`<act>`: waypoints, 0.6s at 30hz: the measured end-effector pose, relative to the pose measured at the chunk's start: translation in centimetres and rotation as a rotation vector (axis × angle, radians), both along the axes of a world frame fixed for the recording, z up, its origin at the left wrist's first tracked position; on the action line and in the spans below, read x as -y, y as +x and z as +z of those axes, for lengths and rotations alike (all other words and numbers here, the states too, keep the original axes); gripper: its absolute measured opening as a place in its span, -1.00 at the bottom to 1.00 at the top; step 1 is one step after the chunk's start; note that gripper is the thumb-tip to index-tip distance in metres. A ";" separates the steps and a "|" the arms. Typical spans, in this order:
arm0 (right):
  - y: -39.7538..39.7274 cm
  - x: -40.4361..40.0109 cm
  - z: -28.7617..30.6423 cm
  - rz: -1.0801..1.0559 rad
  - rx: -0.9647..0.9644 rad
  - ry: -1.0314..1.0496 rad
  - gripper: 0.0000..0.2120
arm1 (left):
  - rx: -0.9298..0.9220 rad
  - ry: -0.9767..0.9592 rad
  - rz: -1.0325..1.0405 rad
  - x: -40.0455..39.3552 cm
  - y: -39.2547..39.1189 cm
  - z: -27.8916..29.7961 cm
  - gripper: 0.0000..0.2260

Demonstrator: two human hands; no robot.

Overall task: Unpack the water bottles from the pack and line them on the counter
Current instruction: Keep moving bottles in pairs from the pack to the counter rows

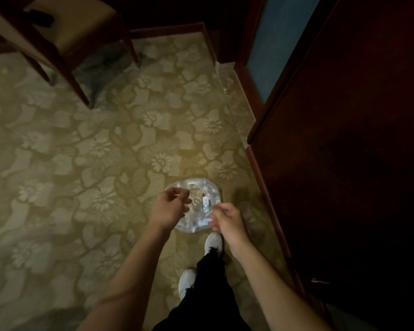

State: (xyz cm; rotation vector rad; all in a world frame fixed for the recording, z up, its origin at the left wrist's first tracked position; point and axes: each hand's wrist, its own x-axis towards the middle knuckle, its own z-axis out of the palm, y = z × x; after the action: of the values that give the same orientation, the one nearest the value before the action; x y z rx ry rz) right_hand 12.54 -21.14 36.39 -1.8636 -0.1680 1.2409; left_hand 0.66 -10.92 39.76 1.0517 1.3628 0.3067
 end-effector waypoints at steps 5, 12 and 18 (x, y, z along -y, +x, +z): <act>1.6 -3.6 -7.0 0.046 -0.059 -0.148 -0.87 | -0.100 -0.049 -0.013 -3.3 0.9 -5.4 -0.90; 2.4 -8.2 -19.1 0.116 -0.085 -0.236 -0.95 | -0.185 -0.136 0.011 -6.6 1.0 -17.0 -0.82; 2.4 -12.2 -32.5 0.125 -0.056 -0.328 -0.87 | -0.212 -0.214 -0.068 -10.2 -0.2 -30.1 -0.82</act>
State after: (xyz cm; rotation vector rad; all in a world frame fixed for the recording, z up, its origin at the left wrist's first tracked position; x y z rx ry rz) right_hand 14.94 -8.94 3.91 -2.1203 -0.0526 1.4752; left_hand 0.50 -0.71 9.62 0.9690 1.5085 -0.0032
